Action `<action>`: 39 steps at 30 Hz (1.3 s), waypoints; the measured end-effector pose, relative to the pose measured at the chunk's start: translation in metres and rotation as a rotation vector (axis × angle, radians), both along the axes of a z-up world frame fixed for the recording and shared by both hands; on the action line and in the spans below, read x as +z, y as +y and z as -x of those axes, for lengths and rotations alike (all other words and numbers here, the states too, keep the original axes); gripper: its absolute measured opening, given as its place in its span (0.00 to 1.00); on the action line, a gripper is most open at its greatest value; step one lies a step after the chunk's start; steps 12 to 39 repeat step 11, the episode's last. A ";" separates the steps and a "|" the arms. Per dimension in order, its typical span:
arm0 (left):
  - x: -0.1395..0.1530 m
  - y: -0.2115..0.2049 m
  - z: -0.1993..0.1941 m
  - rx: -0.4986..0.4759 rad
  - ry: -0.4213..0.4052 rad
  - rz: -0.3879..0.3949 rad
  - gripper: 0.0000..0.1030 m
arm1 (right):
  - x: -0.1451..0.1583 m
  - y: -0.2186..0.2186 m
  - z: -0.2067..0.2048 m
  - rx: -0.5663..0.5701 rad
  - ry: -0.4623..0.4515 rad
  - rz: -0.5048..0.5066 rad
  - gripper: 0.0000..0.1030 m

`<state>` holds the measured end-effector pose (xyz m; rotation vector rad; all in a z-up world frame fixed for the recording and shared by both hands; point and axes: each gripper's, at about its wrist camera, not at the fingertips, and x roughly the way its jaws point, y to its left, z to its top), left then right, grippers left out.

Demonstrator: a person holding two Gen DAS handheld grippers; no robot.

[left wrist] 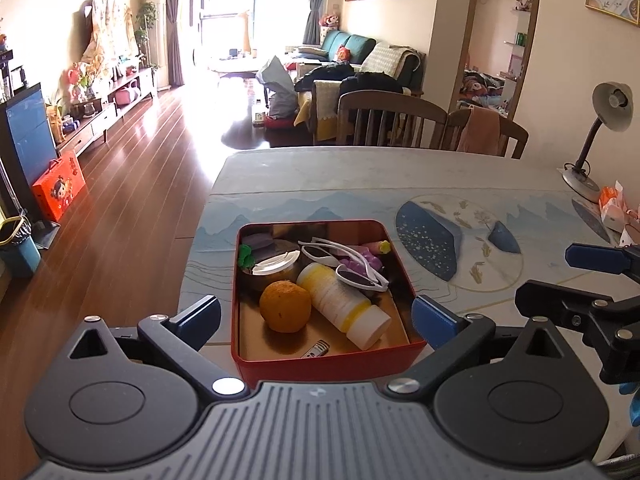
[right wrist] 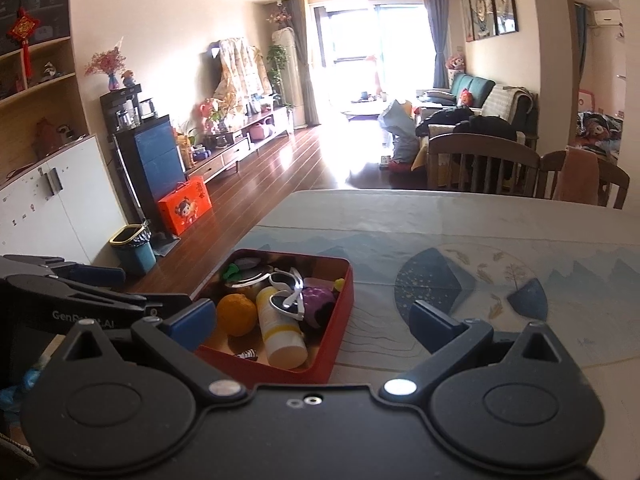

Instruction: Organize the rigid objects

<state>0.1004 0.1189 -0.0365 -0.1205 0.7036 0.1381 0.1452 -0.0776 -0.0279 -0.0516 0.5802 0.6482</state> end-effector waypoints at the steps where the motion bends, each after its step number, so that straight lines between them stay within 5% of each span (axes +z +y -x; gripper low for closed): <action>1: 0.000 -0.001 0.000 0.000 0.000 -0.002 0.99 | 0.000 0.000 0.001 -0.001 -0.001 0.000 1.00; 39: 0.000 -0.008 -0.002 -0.010 0.005 -0.002 0.99 | -0.001 -0.004 0.000 -0.005 0.001 0.001 1.00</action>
